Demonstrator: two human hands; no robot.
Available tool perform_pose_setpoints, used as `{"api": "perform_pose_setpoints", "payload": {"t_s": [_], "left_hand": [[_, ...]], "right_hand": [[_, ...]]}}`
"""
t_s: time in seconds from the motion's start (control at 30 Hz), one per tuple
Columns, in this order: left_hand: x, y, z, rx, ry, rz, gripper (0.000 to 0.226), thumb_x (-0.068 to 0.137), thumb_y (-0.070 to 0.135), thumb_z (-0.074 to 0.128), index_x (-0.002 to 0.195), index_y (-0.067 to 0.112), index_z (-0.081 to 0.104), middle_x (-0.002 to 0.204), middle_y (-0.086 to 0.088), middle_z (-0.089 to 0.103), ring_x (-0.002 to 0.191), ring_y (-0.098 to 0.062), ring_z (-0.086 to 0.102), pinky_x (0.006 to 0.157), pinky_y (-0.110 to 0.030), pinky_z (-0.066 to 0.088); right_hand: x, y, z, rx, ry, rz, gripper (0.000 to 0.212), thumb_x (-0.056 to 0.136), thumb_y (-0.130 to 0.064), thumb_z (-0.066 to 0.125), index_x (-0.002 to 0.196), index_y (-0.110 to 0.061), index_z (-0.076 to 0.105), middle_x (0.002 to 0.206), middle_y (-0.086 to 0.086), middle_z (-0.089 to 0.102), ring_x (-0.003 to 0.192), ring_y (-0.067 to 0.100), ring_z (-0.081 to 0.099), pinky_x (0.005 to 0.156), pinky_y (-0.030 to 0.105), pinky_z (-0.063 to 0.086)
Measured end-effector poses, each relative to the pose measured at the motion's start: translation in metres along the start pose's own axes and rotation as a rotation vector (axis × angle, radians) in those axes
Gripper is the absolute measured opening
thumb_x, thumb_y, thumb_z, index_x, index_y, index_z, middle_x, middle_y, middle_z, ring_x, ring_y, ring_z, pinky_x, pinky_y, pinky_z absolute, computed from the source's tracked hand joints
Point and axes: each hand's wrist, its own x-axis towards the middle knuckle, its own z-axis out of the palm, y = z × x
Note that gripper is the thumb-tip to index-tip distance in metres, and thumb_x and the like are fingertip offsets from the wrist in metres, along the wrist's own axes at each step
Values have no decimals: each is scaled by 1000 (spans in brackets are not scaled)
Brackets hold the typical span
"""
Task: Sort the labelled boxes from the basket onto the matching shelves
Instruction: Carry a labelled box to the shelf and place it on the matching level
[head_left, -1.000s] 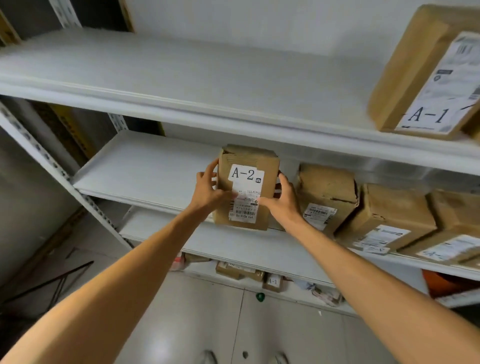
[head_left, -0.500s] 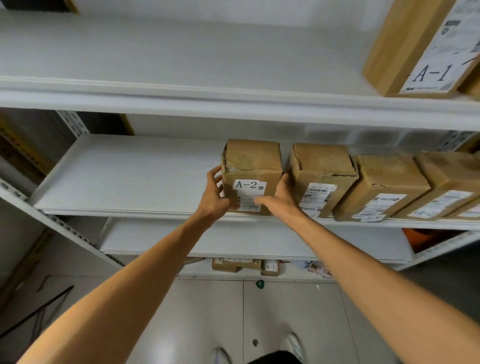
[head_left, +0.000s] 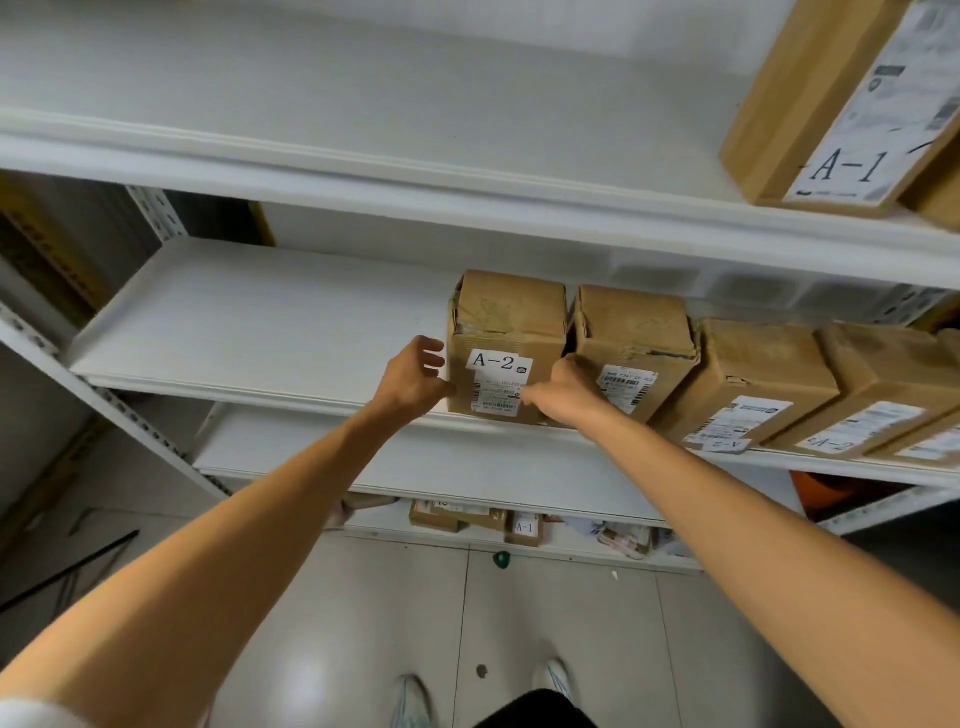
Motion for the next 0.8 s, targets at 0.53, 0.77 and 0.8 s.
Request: {"api": "perform_pose_setpoints", "payload": {"t_s": [0.53,0.77,0.8], "left_hand": [[-88,7,10,262,292,-126,45,76,18,79,116,12,61,110,-8,67,101,-23,63,91,-38,53],[-203,-8,14,424,472,-350,44,76,24,76,115,15,60,112,-4,65,99,-22,62,85,-37,52],[-222,-11,15,445,498,-386,44,75,26,76,115,16,60,112,-4,65,100,-23,62,86,-38,52]], "right_hand": [[-19,-18,-3,-567,-356,-767,37,85,-23,65,115,-6,51,105,10,55,95,26,55,71,34,45],[-88,-37,24,-705,-496,-1157,47,87,-27,67,124,-3,50,123,15,56,110,31,54,90,42,48],[-101,-39,30,-714,-522,-1203,46,87,-26,66,123,-3,51,123,15,56,111,31,54,92,43,47]]}}
